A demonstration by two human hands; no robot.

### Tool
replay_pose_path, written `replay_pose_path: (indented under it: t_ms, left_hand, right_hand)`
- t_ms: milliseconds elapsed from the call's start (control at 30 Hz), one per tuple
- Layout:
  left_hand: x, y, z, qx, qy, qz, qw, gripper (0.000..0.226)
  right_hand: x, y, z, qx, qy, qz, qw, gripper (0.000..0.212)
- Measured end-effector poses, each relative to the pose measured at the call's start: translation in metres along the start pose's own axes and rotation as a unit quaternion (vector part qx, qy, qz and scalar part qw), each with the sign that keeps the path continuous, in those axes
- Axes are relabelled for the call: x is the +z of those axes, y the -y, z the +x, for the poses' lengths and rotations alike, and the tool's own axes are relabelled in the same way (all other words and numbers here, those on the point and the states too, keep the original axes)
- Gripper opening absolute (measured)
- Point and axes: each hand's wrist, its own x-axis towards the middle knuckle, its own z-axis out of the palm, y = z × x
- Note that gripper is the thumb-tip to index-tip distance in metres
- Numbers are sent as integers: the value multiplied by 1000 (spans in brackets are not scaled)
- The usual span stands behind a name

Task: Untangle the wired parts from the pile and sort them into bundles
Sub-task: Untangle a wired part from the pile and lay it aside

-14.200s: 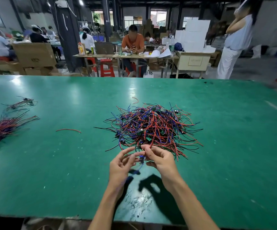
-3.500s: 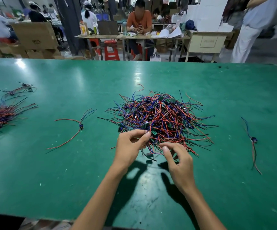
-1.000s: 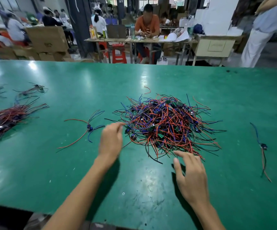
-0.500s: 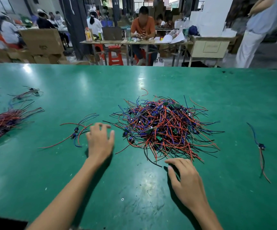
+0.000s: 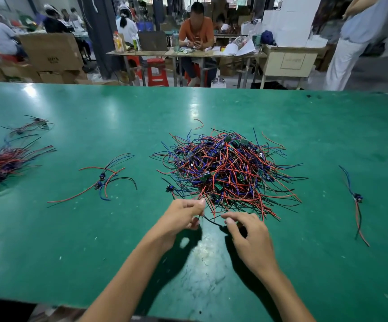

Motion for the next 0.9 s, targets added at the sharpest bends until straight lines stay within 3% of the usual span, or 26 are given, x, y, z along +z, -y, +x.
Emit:
replay_pose_path:
  t_ms: [100,167,267,367,533,767,900]
  left_hand:
    - [11,0,-16,34,75,-8,997,21]
    - [16,5,-21,54,100,18,993,17]
    - [19,14,-24,49,89,49,994,11]
    - [21,20,-22,16,40,15,999,28]
    - [24,14,-15,56,-8,-104,993,42]
    - [38,16,-12,32,-49,-192,980,28]
    - [43,17,-16,60,-61,-232,969,44]
  right_hand:
    - [5,17,14,138,59,232,961,23]
    - [2,24,24,188,100,317,924,29]
    - [-5,24,29,197,155,410,877,29]
    - [-12,20,30,197,123,481,845,33]
    - [-17,15,23,177,110,465,860,37]
    - [-10,6,11,169,98,484,853,35]
    - [-7,5,4,144,89,477,863,36]
